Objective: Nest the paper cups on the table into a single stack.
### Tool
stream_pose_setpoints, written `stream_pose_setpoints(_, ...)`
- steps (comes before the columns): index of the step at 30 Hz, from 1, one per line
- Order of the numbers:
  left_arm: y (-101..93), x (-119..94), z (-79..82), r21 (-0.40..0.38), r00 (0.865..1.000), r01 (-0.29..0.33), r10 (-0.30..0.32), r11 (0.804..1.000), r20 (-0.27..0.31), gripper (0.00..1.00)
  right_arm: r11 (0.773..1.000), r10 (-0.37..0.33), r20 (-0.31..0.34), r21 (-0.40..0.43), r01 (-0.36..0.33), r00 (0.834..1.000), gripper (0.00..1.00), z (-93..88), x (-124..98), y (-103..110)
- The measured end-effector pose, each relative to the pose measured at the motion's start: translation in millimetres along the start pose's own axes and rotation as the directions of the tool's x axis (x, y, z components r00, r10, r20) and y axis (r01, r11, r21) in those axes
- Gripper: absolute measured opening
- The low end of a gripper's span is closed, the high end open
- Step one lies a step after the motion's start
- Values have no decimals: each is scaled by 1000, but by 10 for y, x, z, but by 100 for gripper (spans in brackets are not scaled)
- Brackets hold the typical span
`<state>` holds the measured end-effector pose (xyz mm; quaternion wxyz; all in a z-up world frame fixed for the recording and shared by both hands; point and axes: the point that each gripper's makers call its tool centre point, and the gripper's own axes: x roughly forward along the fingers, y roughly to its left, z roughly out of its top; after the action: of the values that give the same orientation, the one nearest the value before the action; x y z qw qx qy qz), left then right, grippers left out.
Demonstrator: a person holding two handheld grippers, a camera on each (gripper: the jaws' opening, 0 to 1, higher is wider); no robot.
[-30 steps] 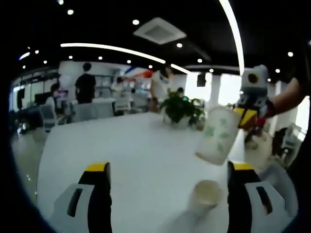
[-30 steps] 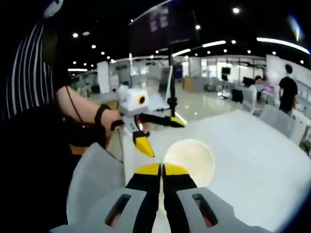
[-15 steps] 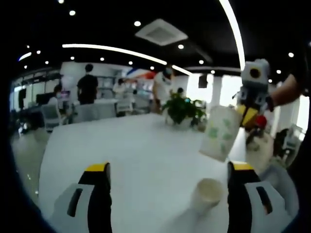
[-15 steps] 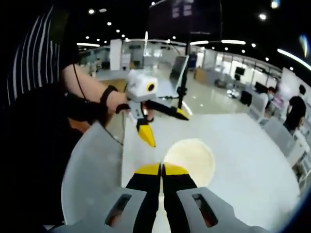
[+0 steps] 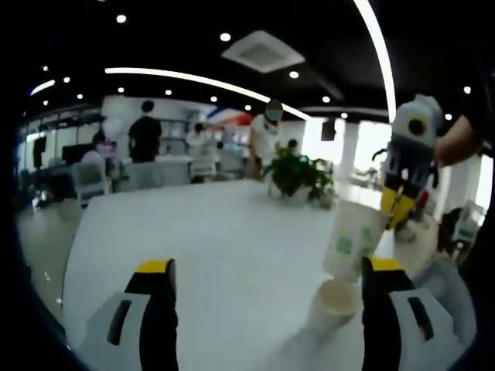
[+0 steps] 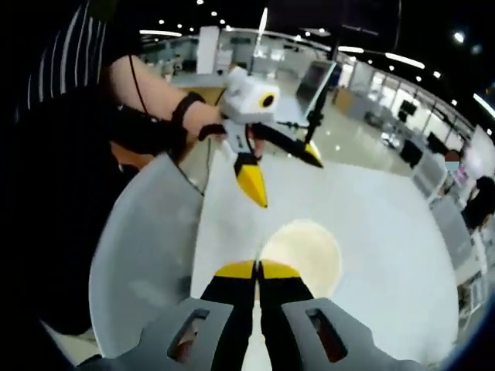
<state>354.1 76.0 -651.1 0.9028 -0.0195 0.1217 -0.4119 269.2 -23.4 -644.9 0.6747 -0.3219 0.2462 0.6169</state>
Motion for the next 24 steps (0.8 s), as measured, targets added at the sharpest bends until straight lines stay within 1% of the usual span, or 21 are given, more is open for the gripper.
stream_pose_setpoints(3,9,-16,-32,-5,1000,-1,1,1000,-9,98,1000,10,-14,-6,-10,1000,0,-41,51,22)
stream_pose_setpoints(7,21,-40,-47,-9,1000,-5,5,1000,-9,98,1000,21,-46,-16,-22,999,0,-118,111,52)
stream_pose_setpoints(14,38,-69,-75,-13,1000,-15,14,1000,-11,98,998,50,-77,-36,-52,996,0,-227,225,143)
stream_pose_setpoints(24,-12,-62,-108,-16,1000,-11,11,1000,-16,98,996,68,-101,-51,-73,993,0,-294,354,190)
